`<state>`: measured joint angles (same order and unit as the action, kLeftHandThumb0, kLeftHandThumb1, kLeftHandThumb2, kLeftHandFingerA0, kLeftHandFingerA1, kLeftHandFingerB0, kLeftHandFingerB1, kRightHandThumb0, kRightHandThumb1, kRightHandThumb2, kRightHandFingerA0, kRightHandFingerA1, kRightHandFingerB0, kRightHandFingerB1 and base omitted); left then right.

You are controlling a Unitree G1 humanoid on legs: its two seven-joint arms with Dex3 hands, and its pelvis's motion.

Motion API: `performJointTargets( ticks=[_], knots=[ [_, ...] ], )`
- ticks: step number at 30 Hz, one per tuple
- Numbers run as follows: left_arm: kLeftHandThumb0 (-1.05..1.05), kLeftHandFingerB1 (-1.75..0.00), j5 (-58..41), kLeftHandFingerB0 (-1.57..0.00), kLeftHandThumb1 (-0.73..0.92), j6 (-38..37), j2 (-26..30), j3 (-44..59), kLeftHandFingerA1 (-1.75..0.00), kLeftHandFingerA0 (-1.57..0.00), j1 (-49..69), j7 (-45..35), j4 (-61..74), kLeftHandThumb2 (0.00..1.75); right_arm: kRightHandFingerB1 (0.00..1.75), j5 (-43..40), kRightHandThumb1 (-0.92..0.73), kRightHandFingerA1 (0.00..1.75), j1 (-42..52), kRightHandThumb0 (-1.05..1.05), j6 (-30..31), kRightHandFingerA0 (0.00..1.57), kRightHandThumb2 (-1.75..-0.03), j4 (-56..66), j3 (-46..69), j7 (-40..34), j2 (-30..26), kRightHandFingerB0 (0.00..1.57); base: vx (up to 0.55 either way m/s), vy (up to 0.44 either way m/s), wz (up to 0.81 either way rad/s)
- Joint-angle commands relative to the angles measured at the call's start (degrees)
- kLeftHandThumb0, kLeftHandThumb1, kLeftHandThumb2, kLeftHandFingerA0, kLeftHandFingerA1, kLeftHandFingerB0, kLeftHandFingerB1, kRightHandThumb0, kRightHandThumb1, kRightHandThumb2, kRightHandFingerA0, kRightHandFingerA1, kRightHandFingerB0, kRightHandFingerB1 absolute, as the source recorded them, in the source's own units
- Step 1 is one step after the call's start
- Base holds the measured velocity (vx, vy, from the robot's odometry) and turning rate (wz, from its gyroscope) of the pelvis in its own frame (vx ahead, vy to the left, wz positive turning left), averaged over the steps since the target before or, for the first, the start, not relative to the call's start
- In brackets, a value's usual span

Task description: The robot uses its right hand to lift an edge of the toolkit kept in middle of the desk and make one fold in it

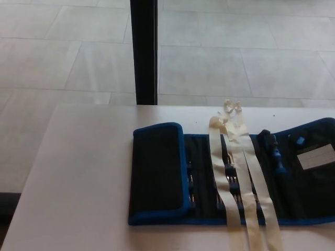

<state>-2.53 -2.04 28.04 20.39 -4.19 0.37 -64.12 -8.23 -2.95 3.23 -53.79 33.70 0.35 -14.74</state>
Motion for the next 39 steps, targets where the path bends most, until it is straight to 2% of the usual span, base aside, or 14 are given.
performJointTargets(
  ticks=[1, 5, 8, 13, 15, 16, 17, 21, 23, 24, 25, 29, 37, 39],
  knots=[
    [-0.53, -0.54, -8.5, -0.55, 0.56, 3.6, 5.6, 9.4, -0.77, -0.72, -3.7, 0.7, -7.0, 0.57, 0.77, -19.1, -0.65, 1.17, -2.3, -0.51, 7.2, 0.63, -0.62, 3.8, 17.9, -6.9, -2.7, 0.33, 0.0, 0.0, 0.0],
    [-0.51, -0.53, -8.5, -0.54, 0.56, 4.6, 5.9, 10.4, -0.73, -0.66, -5.4, 0.9, -7.7, 0.55, 0.78, -23.5, -0.68, 1.09, -5.2, -0.51, 10.2, 0.49, -0.64, 5.9, 25.3, -11.8, -4.6, 0.28, 0.0, 0.0, 0.0],
    [-0.53, -0.54, -7.9, -0.52, 0.56, 4.0, 6.0, 10.5, -0.79, -0.7, -5.0, 0.7, -7.8, 0.57, 0.7, -23.9, -0.75, 1.33, -7.3, -0.58, 11.1, 0.64, -0.64, 4.9, 28.5, -13.6, -7.4, 0.15, 0.0, 0.0, 0.0],
    [-0.53, -0.52, -6.6, -0.54, 0.57, 3.8, 6.0, 9.9, -0.71, -0.69, -5.0, 0.9, -8.2, 0.55, 0.7, -25.2, -0.74, 1.11, -12.2, -0.59, 11.5, 0.41, -0.6, 6.6, 32.3, -15.3, -9.4, 0.09, 0.0, 0.0, 0.0],
    [-0.53, -0.53, -7.1, -0.51, 0.56, 3.5, 5.7, 10.4, -0.73, -0.67, -4.9, 0.6, -8.0, 0.55, 0.71, -24.1, -0.74, 1.15, -15.8, -0.64, 11.9, 0.54, -0.61, 7.9, 31.4, -14.9, -10.9, 0.17, 0.0, 0.0, 0.0],
    [-0.53, -0.54, -6.9, -0.53, 0.56, 3.5, 5.7, 10.4, -0.77, -0.71, -5.0, 0.6, -8.2, 0.57, 0.78, -24.4, -0.71, 1.45, -16.9, -0.69, 13.1, 1.14, -0.61, 8.7, 31.8, -15.4, -11.2, 0.31, 0.0, 0.0, 0.0],
    [-0.54, -0.54, -6.7, -0.53, 0.57, 3.6, 5.7, 10.3, -0.76, -0.71, -5.1, 0.7, -8.4, 0.55, 0.7, -25.0, -0.72, 1.11, -18.4, -0.67, 13.1, 0.74, -0.61, 9.4, 31.9, -14.7, -11.5, 0.29, 0.0, 0.0, 0.0],
    [-0.53, -0.54, -6.4, -0.54, 0.57, 3.7, 5.6, 10.4, -0.76, -0.71, -5.5, 0.8, -8.8, 0.55, 0.65, -25.2, -0.69, 1.0, -22.0, -0.7, 13.9, 0.77, -0.61, 12.4, 32.3, -15.8, -11.9, 0.27, 0.0, 0.0, 0.0],
    [-0.53, -0.53, -6.6, -0.52, 0.57, 3.7, 5.5, 10.7, -0.74, -0.71, -5.3, 1.0, -8.7, 0.55, 0.48, -24.4, -0.7, 0.67, -27.1, -0.63, 14.4, 0.64, -0.61, 18.5, 30.8, -20.7, -11.5, 0.37, 0.0, 0.0, 0.0],
    [-0.53, -0.53, -6.6, -0.52, 0.58, 3.8, 5.5, 10.8, -0.72, -0.68, -5.3, 1.0, -8.5, 0.55, 0.47, -26.0, -0.7, 0.68, -28.8, -0.63, 15.1, 0.58, -0.61, 20.5, 30.8, -19.3, -11.4, 0.36, 0.0, 0.0, 0.0],
    [-0.54, -0.63, -7.0, -0.47, 0.43, 3.8, 5.5, 11.1, -0.75, -0.63, -5.1, 0.6, -8.6, 0.84, 0.48, -25.2, -0.69, 0.67, -28.8, -0.67, 17.0, 0.65, -0.6, 22.8, 29.1, -18.8, -11.3, 0.42, 0.0, 0.0, 0.0],
    [-0.53, -0.54, -7.0, -0.52, 0.57, 3.4, 5.5, 11.0, -0.74, -0.69, -4.9, 0.5, -8.8, 0.55, 0.53, -27.6, -0.68, 0.64, -26.1, -0.71, 20.4, 0.64, -0.6, 31.1, 25.1, -10.2, -9.6, 0.42, 0.0, 0.0, 0.02],
    [-0.52, -0.53, -6.9, -0.51, 0.57, 3.4, 5.2, 10.7, -0.71, -0.66, -4.4, 0.4, -8.7, 0.55, 0.35, -25.7, -0.74, 0.44, -15.6, -0.55, 24.6, 0.41, -0.62, 43.8, 10.4, -2.3, -3.5, 0.28, 0.0, 0.0, 0.02],
    [-0.54, -0.61, -7.6, -0.44, 0.42, 3.2, 5.2, 11.3, -0.76, -0.63, -4.4, -0.1, -8.8, 0.84, 0.35, -25.8, -0.73, 0.45, -14.3, -0.54, 24.7, 0.43, -0.61, 43.2, 8.8, -2.7, -2.8, 0.3, 0.0, 0.0, 0.0]
  ],
)
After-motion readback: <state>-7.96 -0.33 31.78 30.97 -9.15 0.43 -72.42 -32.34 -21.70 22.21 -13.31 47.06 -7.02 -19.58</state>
